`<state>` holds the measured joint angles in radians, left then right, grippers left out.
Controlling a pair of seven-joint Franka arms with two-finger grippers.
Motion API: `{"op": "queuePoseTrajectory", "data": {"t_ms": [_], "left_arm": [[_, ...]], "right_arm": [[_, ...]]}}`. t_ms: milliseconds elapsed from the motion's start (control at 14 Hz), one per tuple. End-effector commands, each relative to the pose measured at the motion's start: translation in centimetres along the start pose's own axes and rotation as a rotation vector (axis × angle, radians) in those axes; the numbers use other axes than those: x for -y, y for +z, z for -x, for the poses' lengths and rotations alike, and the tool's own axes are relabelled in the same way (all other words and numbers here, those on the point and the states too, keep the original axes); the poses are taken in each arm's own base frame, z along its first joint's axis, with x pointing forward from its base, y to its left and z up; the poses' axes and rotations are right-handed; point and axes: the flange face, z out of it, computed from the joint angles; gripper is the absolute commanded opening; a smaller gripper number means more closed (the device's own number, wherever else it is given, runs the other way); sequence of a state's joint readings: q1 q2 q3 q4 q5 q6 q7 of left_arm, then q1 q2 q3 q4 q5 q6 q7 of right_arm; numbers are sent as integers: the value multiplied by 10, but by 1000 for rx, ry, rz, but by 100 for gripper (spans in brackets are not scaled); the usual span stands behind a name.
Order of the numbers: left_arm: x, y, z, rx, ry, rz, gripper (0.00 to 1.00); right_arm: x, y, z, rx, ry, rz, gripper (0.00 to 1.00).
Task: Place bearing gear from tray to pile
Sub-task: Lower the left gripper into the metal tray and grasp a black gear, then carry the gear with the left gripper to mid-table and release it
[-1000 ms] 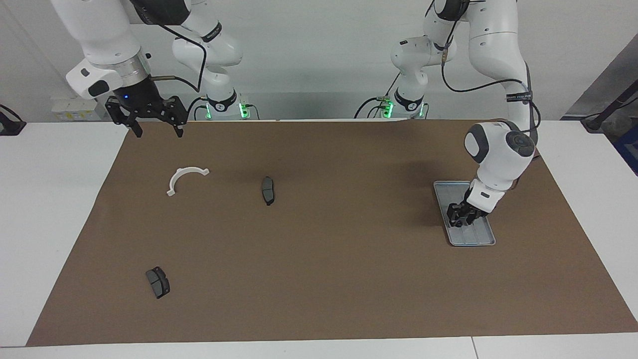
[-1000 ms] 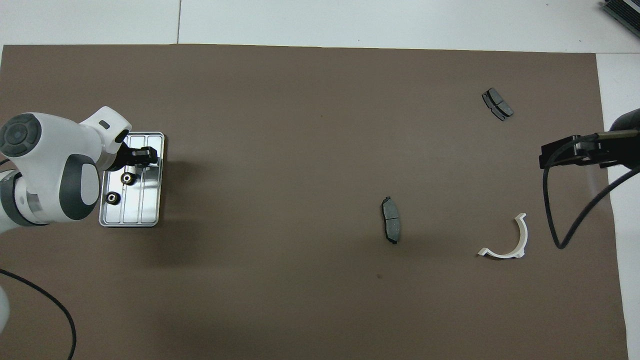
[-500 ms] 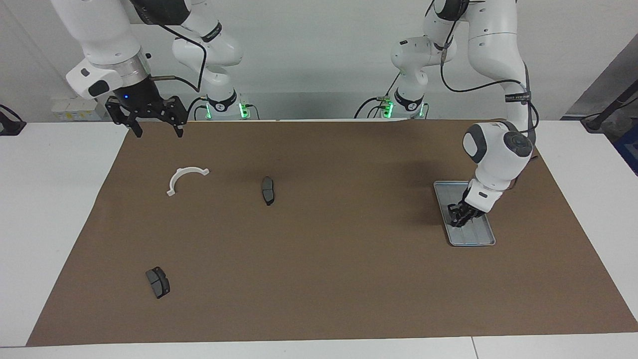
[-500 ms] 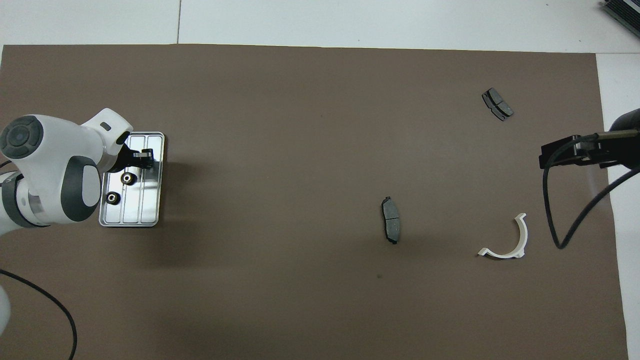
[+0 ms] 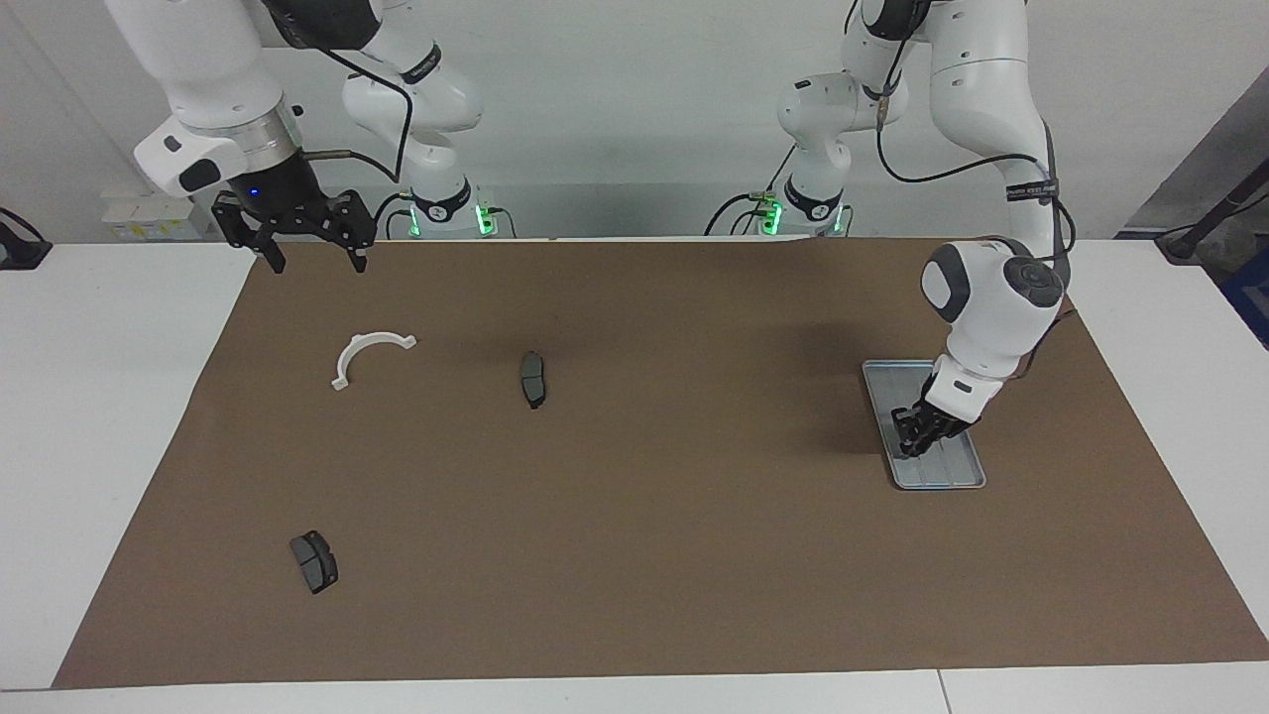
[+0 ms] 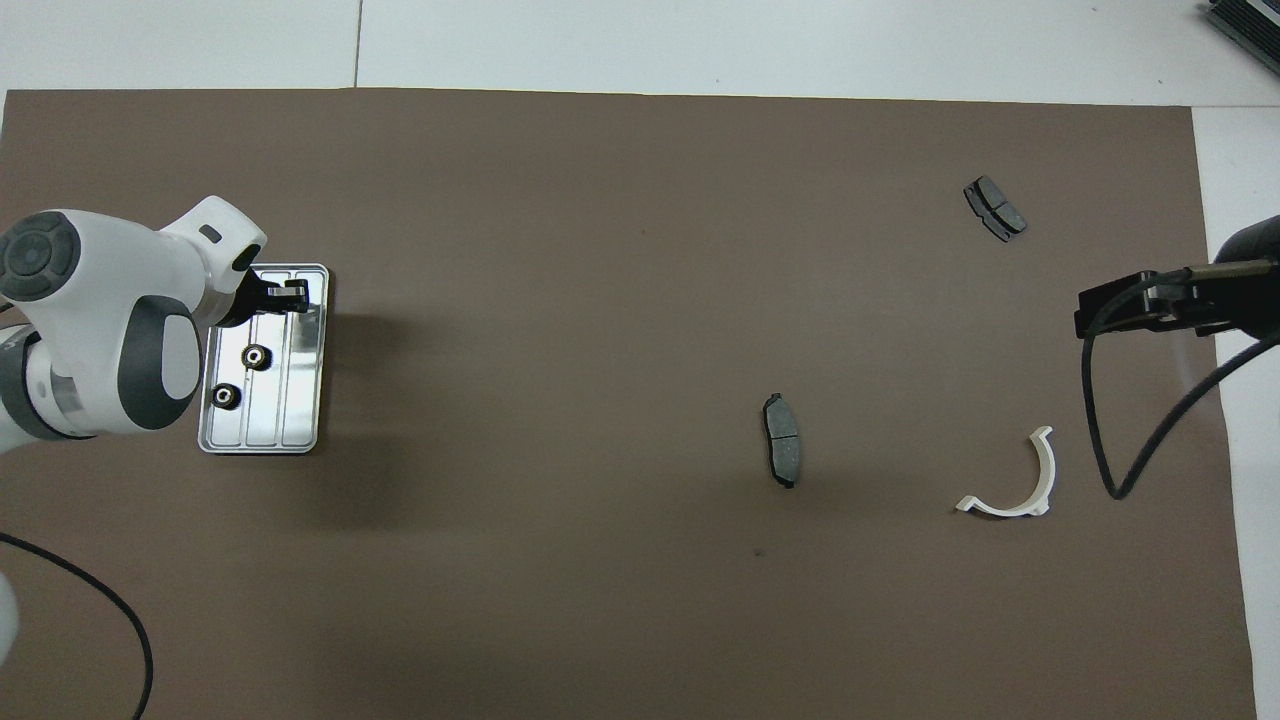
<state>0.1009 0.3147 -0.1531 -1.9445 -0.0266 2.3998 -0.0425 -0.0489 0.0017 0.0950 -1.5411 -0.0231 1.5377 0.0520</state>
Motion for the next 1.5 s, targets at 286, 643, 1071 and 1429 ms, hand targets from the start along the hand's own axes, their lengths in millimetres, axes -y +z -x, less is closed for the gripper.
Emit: {"op": "queuePoseTrajectory", "data": {"t_ms": [286,643,1071,1429], "left_arm": [[-124,-23,18,57,-148,2,7],[-249,-18,76,58,-276,22,13],[-343,1,154,18,-335,99,26],[-368,-5,169,26,-372,109,100]], "right_arm": [[2,6,6,-1,-13,-18,100],[2,11,7,-29,-16,-15,100],[3,15,9,-32,-14,-16,100],[4,16,11,-27,-16,-16,100]]}}
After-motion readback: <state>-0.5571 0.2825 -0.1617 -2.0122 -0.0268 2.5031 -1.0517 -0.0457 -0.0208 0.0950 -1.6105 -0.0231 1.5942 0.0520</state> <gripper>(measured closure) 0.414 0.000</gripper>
